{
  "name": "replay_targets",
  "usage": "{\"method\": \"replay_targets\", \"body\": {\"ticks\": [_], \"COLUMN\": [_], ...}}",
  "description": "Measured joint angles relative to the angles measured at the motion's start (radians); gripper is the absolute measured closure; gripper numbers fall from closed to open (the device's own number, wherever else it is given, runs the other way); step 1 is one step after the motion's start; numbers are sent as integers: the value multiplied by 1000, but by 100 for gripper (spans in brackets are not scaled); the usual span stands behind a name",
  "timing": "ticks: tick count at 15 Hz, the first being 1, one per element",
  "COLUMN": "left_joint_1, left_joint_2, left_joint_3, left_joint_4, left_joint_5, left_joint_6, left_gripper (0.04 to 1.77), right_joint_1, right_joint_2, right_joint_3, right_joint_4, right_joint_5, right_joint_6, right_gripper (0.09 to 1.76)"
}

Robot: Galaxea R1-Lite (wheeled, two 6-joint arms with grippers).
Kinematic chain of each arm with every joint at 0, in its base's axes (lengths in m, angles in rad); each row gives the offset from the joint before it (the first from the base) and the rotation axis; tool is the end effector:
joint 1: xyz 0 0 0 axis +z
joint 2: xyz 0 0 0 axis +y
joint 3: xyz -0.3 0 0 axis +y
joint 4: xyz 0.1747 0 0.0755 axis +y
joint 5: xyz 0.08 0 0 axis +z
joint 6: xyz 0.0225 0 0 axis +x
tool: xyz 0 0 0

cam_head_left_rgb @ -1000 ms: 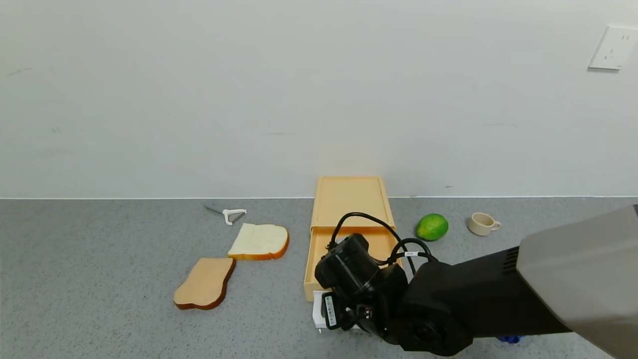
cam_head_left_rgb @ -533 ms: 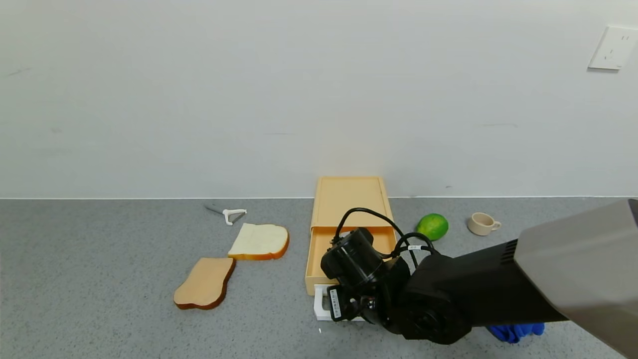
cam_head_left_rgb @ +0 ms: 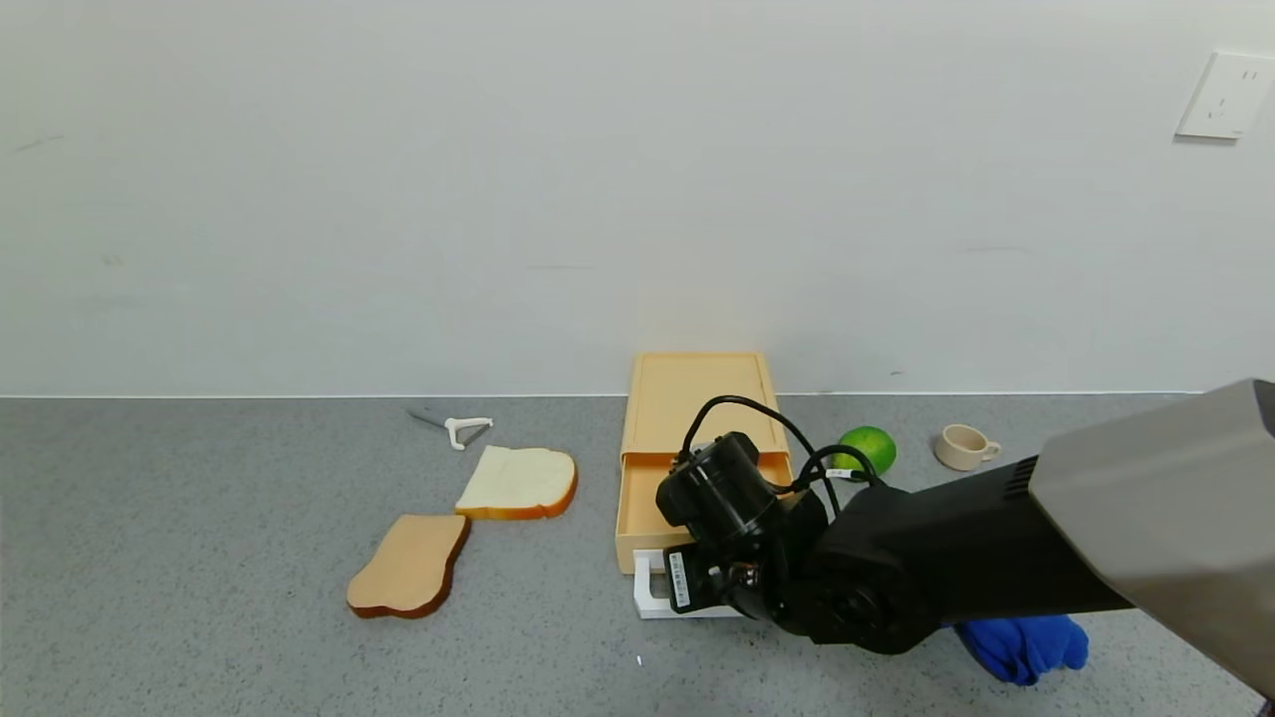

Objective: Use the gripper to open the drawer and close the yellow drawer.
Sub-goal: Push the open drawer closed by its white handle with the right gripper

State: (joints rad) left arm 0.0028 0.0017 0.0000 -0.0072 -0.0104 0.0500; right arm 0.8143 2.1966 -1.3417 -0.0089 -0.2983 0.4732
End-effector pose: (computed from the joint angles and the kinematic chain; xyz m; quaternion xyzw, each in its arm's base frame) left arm -0.0227 -0.0003 0.0763 0.0250 -0.0028 -0.0037 0.9997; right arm 0.2894 0.2970 0.0849 -0.0041 0.3934 0.1445 0.9079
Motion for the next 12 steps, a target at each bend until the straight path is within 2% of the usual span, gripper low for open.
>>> {"method": "replay_targets", "body": {"ticks": [12], "left_joint_1": [0], "left_joint_2": [0], "left_joint_3": [0], "left_joint_4": [0], "left_joint_5": [0], "left_joint_6": [0], "left_gripper": [9], "right_joint_1": [-65], "right_joint_2": [53], "right_joint_3": [-84], "right_joint_4": [-27], "right_joint_5": [-1], "right_joint_6": [-60], "right_gripper": [173]}}
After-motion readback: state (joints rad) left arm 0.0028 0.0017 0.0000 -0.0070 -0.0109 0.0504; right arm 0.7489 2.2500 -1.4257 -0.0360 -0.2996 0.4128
